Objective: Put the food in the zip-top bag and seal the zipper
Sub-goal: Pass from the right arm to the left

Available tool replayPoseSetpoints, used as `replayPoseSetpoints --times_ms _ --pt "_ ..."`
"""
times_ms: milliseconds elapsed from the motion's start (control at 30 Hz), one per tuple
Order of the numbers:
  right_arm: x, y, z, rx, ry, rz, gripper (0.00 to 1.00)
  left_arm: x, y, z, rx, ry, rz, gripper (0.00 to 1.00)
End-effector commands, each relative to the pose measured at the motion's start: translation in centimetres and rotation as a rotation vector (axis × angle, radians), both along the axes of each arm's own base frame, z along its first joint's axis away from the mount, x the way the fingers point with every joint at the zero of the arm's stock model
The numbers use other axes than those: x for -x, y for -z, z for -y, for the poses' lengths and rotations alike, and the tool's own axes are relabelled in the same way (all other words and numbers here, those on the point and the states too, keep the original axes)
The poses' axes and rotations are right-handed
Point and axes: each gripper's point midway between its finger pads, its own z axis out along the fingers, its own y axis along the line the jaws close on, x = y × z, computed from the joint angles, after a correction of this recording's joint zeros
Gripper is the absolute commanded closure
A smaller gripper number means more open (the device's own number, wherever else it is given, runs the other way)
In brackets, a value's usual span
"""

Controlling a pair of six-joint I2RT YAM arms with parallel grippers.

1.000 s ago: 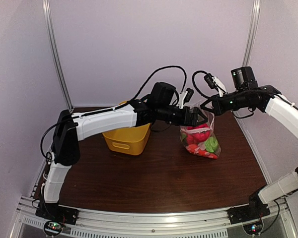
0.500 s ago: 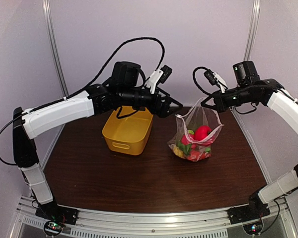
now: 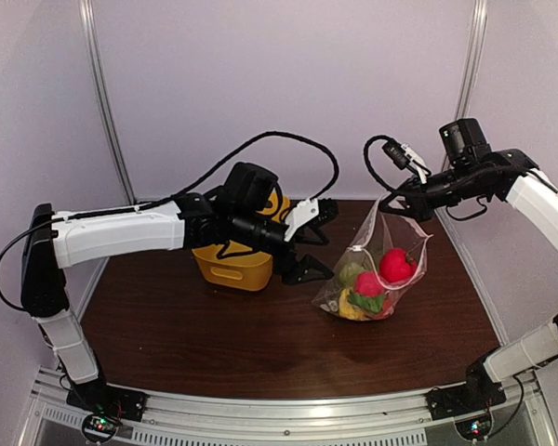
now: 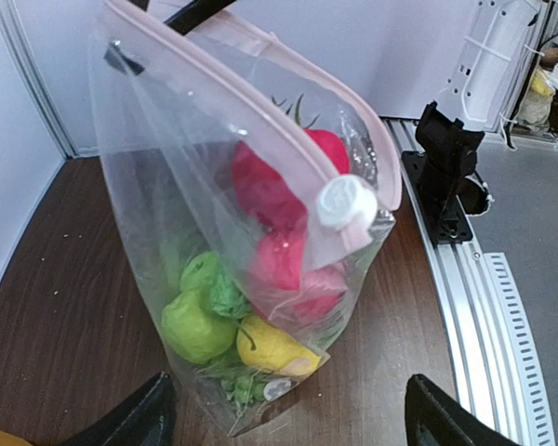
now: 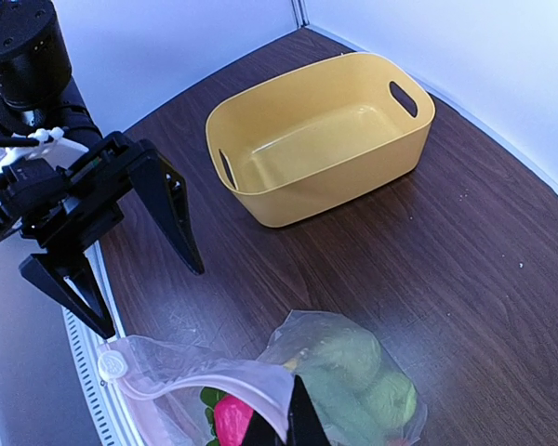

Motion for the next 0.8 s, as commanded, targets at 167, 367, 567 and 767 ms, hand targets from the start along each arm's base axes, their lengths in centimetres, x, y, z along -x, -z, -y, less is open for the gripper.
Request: replayPoseSetpoints --times_ms 167,367,567,767 --pt "0.4 -1.1 -0.7 -0.07 -0.029 0.008 1.0 -0.9 -2.4 2.9 0.181 0.032 0.139 0.28" --pt "0.5 -0.7 -0.6 -0.063 -0.021 0.002 1.0 -1.4 -2.5 3.1 0.21 0.023 0.197 0.43" --pt "0.2 -0.6 -0.6 -0.066 -0.014 0.001 1.0 -1.4 -1.4 3.4 0.199 0.038 0.199 0.53" --pt "0.0 -0.4 -0.8 -0.069 -0.01 -0.011 1.0 -0.8 -1.0 3.8 0.229 0.063 0.186 0.62"
